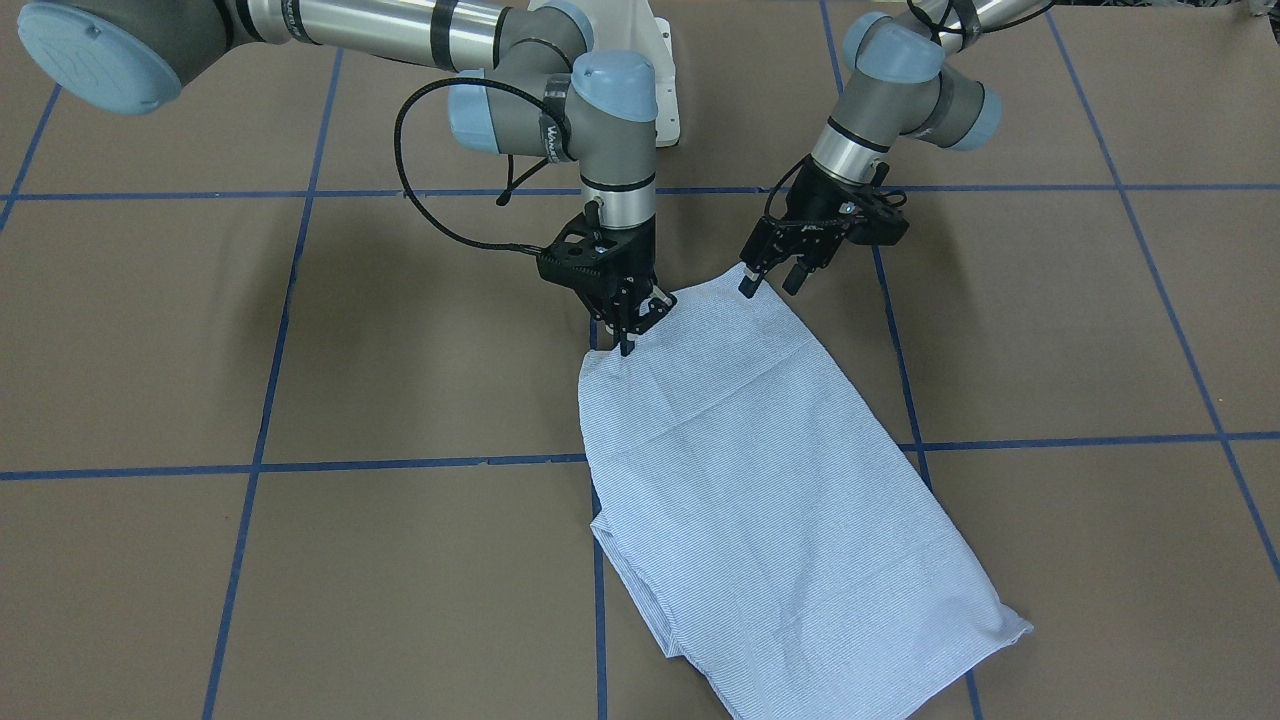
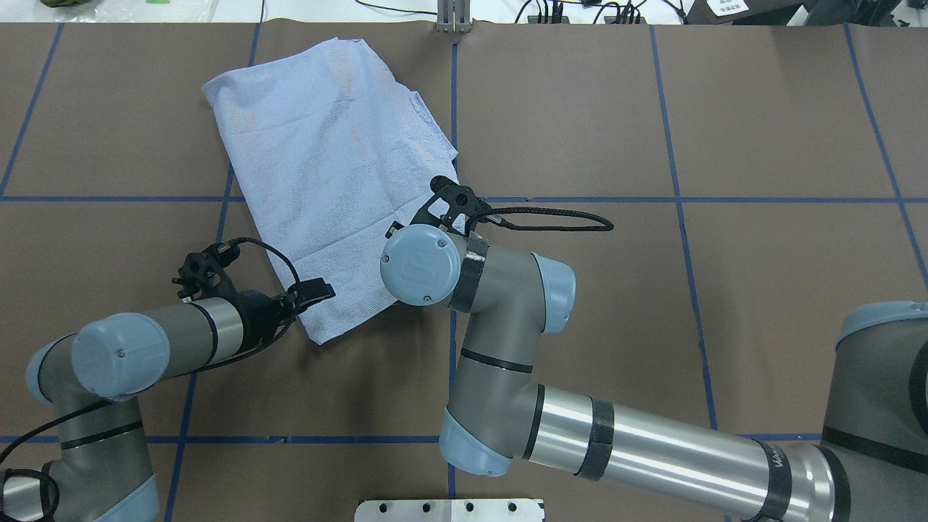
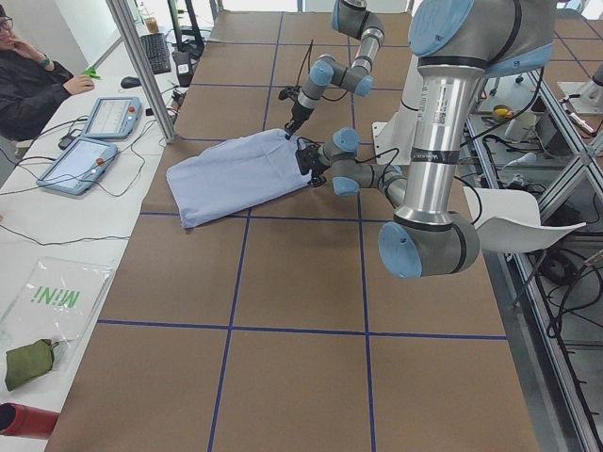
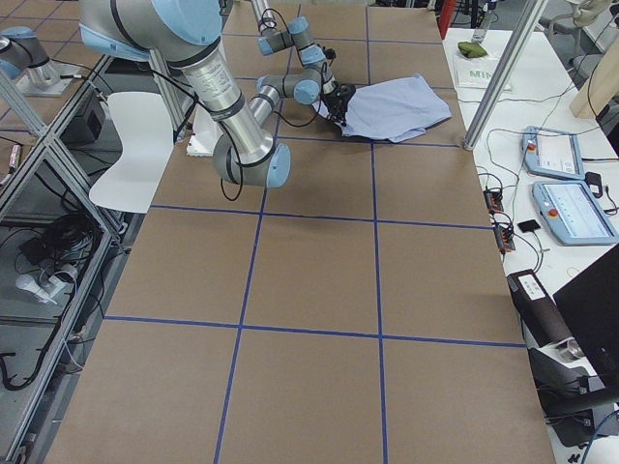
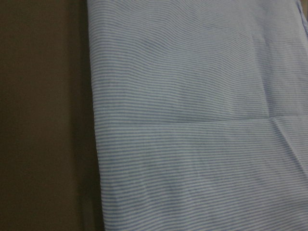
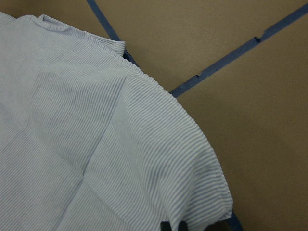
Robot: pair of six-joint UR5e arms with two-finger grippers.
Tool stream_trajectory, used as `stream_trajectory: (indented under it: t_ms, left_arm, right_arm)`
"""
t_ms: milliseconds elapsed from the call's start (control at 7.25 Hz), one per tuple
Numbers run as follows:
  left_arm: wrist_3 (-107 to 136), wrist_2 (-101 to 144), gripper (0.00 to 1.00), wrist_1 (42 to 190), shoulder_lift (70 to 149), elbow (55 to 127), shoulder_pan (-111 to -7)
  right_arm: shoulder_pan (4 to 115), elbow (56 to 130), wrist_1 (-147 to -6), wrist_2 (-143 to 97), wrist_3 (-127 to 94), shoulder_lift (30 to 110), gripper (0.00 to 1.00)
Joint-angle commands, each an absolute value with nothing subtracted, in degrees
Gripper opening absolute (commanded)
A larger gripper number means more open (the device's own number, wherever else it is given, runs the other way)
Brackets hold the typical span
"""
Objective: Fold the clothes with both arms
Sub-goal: 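Move the left gripper to the shirt corner nearest the robot and grasp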
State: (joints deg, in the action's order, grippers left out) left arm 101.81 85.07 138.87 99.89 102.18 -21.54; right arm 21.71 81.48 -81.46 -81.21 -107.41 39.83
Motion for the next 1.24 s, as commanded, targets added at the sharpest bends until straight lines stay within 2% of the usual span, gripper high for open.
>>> stream_trajectory:
  t_ms: [0, 276, 551, 1103]
  left_arm:
    - [101.9, 85.0, 0.92, 138.9, 100.2, 102.5, -19.6]
    - [102.0, 84.8, 0.89, 138.8, 100.2, 102.4, -19.0]
    - [105.2, 84.7, 0.56, 138.8, 100.4, 102.3, -18.7]
    - [104.6, 84.8, 0.55, 138.5, 99.9, 102.1, -18.7]
  right_arm:
    - [21.7, 81.5, -81.4, -81.2, -107.4, 39.8, 0.00]
    - [21.7, 81.5, -81.4, -81.2, -107.4, 39.8, 0.00]
    - [21.7, 81.5, -81.4, -81.2, -107.4, 39.7, 0.00]
    - [21.7, 81.7, -81.4, -81.2, -107.2, 39.7, 0.00]
